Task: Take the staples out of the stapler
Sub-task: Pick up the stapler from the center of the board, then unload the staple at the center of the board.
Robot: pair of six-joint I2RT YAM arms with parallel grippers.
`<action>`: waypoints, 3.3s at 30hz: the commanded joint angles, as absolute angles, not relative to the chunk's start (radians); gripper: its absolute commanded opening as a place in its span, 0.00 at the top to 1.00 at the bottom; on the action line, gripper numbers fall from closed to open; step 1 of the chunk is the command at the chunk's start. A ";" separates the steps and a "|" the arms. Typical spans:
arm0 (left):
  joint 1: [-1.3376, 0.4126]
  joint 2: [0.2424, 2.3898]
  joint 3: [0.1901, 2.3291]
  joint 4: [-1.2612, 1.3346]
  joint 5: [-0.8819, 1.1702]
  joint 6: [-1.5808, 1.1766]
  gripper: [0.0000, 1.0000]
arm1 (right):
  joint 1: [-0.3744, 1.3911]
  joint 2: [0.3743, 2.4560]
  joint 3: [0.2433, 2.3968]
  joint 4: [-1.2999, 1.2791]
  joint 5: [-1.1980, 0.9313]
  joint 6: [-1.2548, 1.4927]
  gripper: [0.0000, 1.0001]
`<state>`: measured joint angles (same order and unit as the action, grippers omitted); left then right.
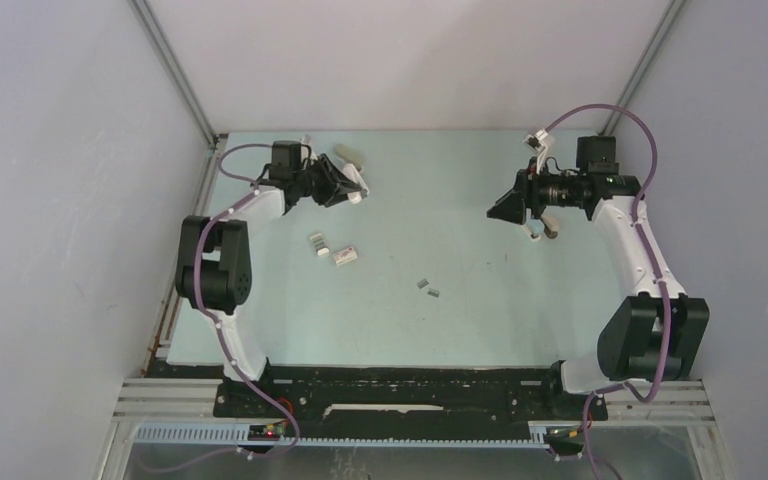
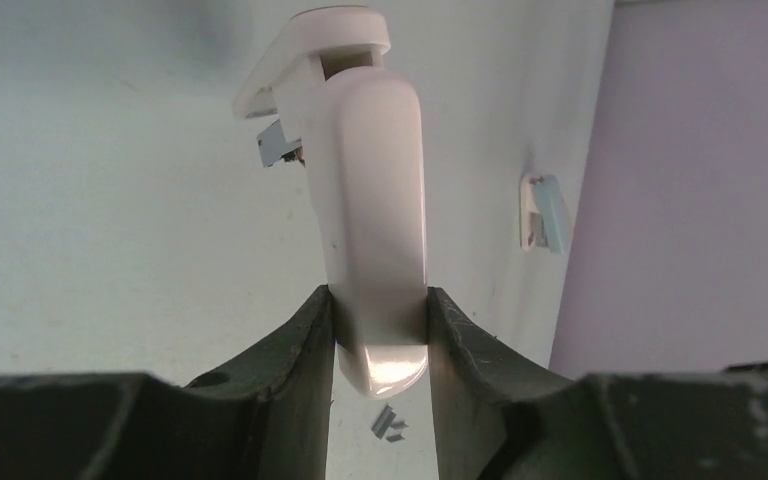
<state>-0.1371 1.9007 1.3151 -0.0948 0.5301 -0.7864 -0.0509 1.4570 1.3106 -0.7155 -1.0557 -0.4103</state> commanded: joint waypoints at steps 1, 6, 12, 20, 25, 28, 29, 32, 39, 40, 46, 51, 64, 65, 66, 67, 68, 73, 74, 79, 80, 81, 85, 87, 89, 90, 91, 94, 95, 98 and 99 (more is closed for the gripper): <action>-0.165 1.806 1.267 0.029 0.626 -0.747 0.94 | -0.035 1.469 1.307 -0.694 -1.076 -0.406 0.38; -0.186 1.781 1.234 0.047 0.654 -0.724 0.94 | -0.013 1.491 1.308 -0.685 -1.082 -0.405 0.39; -0.214 1.760 1.214 0.078 0.721 -0.711 0.94 | 0.033 1.515 1.312 -0.675 -1.076 -0.437 0.38; -0.238 1.716 1.163 0.072 0.819 -0.634 0.94 | 0.056 1.575 1.328 -0.672 -1.230 -0.770 0.28; -0.251 1.661 1.098 0.037 0.859 -0.559 0.94 | 0.103 1.634 1.413 -0.790 -1.232 -0.990 0.19; -0.261 1.620 1.044 0.031 0.864 -0.521 0.94 | 0.139 1.725 1.546 -0.996 -1.198 -1.131 0.20; -0.264 1.602 1.025 0.031 0.866 -0.512 0.94 | 0.152 1.755 1.582 -1.068 -1.191 -1.173 0.20; -0.274 1.561 0.972 0.031 0.865 -0.477 0.94 | 0.175 1.820 1.642 -1.112 -1.177 -1.189 0.22; -0.291 1.466 0.873 0.032 0.853 -0.403 0.94 | 0.234 1.873 1.658 -1.061 -1.116 -1.158 0.21; -0.295 1.454 0.861 0.032 0.853 -0.395 0.94 | 0.241 1.884 1.663 -1.053 -1.109 -1.144 0.21; -0.325 1.399 0.805 0.037 0.854 -0.353 0.94 | 0.277 1.940 1.679 -0.998 -1.086 -1.075 0.21; -0.345 1.358 0.767 0.053 0.860 -0.342 0.94 | 0.302 2.003 1.723 -0.979 -1.093 -1.021 0.21; -0.391 1.320 0.745 0.114 0.904 -0.347 0.93 | 0.414 2.089 1.764 -1.046 -1.153 -1.067 0.21; -0.392 1.317 0.746 0.116 0.908 -0.345 0.93 | 0.419 2.090 1.765 -1.057 -1.164 -1.092 0.21; -0.393 1.314 0.746 0.116 0.911 -0.343 0.93 | 0.423 2.089 1.764 -1.070 -1.174 -1.121 0.20; -0.394 1.310 0.746 0.117 0.915 -0.341 0.93 | 0.430 2.088 1.766 -1.087 -1.179 -1.152 0.20; -0.396 1.307 0.746 0.117 0.918 -0.339 0.93 | 0.434 2.088 1.767 -1.106 -1.181 -1.182 0.21; -0.410 1.293 0.742 0.117 0.926 -0.315 0.91 | 0.455 2.094 1.787 -1.205 -1.189 -1.313 0.22; -0.412 1.290 0.742 0.117 0.929 -0.312 0.91 | 0.456 2.095 1.790 -1.221 -1.195 -1.333 0.23; -0.418 1.288 0.739 0.118 0.937 -0.302 0.90 | 0.456 2.096 1.799 -1.274 -1.213 -1.395 0.32; -0.419 1.290 0.739 0.118 0.937 -0.302 0.90 | 0.456 2.096 1.801 -1.280 -1.212 -1.399 0.36; -0.419 1.290 0.741 0.119 0.939 -0.302 0.90 | 0.456 2.096 1.803 -1.283 -1.211 -1.399 0.40; -0.420 1.292 0.743 0.121 0.938 -0.299 0.90 | 0.451 2.097 1.808 -1.291 -1.209 -1.401 0.54; -0.420 1.292 0.742 0.122 0.936 -0.298 0.90 | 0.451 2.095 1.808 -1.291 -1.204 -1.401 0.62; -0.421 1.294 0.741 0.121 0.932 -0.295 0.90 | 0.450 2.094 1.808 -1.291 -1.201 -1.400 0.71; -0.420 1.296 0.741 0.121 0.929 -0.294 0.89 | 0.447 2.093 1.808 -1.290 -1.201 -1.397 0.76; -0.420 1.299 0.740 0.121 0.925 -0.291 0.89 | 0.445 2.093 1.808 -1.285 -1.201 -1.392 0.79; -0.421 1.310 0.738 0.121 0.912 -0.286 0.89 | 0.440 2.089 1.801 -1.255 -1.197 -1.356 0.85; -0.420 1.314 0.738 0.121 0.909 -0.284 0.88 | 0.437 2.085 1.795 -1.236 -1.191 -1.334 0.86; -0.422 1.330 0.741 0.121 0.897 -0.278 0.88 | 0.432 2.065 1.770 -1.167 -1.155 -1.256 0.89; -0.420 1.336 0.742 0.121 0.891 -0.278 0.88 | 0.431 2.055 1.758 -1.139 -1.138 -1.227 0.89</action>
<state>-0.4179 1.3258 0.7513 0.0727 0.8963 -0.3130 0.4393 2.0895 1.7706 -1.2301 -1.1687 -1.3247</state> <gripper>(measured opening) 0.398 0.383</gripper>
